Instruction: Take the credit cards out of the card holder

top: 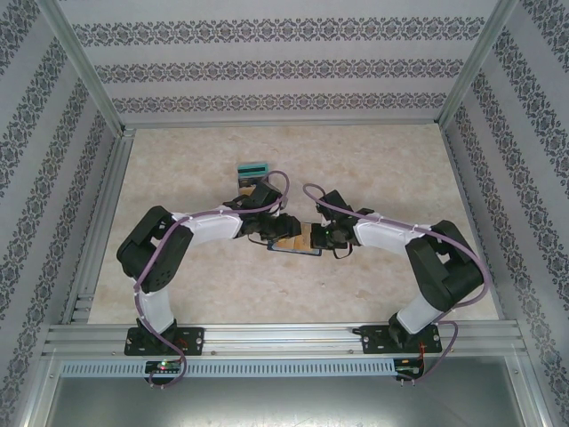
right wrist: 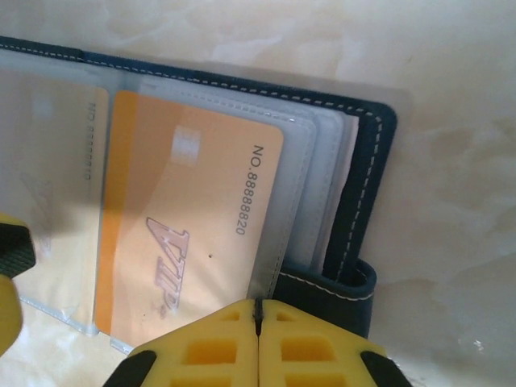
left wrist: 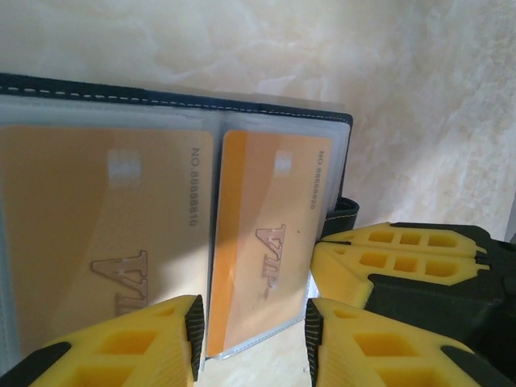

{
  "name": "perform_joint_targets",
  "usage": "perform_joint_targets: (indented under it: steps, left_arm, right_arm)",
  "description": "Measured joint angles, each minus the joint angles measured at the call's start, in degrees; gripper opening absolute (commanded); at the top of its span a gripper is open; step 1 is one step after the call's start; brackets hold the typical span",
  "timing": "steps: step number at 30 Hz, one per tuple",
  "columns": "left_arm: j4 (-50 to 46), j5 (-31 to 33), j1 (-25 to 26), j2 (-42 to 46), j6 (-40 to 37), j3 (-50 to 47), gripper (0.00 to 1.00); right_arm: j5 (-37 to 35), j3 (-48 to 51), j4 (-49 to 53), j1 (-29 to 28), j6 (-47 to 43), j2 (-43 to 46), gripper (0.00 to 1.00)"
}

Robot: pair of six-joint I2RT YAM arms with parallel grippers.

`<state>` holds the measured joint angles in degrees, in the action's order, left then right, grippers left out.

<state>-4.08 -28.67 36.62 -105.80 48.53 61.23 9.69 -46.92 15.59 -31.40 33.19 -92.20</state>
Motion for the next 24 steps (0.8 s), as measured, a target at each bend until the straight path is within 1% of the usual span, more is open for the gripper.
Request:
perform_joint_targets:
  steps: [17,24]
  left_arm:
    - [-0.04,-1.22,0.0,-2.54,1.05,0.07,0.34]
    - [-0.98,-0.87,0.0,-2.58,0.98,0.42,0.35]
  right_arm:
    - [0.87,-0.24,-1.81,-0.72,-0.09,-0.96,0.06]
    - [0.9,-0.24,-1.81,-0.74,-0.09,-0.96,0.06]
